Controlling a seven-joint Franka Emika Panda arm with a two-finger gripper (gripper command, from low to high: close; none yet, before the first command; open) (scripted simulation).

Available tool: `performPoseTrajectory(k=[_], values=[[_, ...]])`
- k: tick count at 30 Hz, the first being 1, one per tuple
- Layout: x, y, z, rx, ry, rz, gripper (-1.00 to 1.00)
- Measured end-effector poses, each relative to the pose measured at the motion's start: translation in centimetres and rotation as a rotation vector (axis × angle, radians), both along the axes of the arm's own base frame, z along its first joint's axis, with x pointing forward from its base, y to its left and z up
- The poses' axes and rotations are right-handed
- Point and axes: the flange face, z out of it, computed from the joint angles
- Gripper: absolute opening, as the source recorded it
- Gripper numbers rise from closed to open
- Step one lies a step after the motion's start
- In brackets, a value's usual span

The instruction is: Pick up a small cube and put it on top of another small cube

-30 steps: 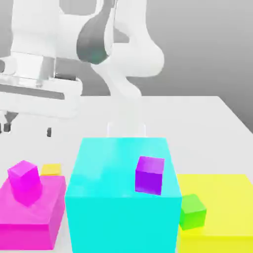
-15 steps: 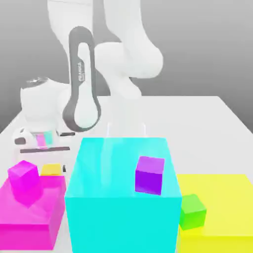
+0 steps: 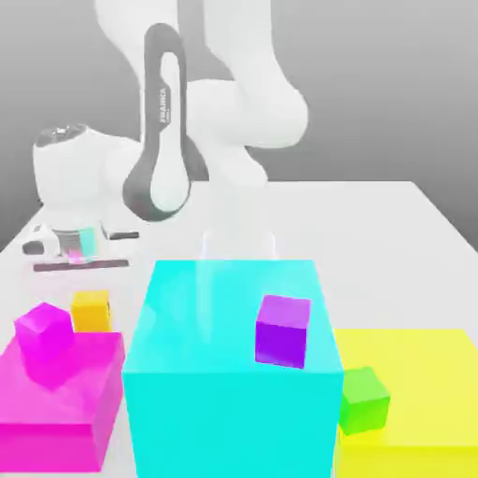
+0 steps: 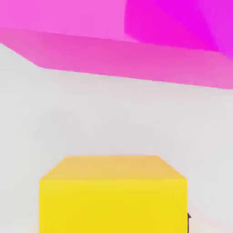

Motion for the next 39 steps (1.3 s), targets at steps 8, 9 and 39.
performPoseTrajectory(k=[8,9,39], values=[[1.9,-2.6,3.7,0.013,0.034,0.127,-1.00],[2.1,-3.0,4.2,0.015,0.038,0.144,-1.00],[25.0,24.4,21.2,-0.040,-0.186,1.312,-1.00]])
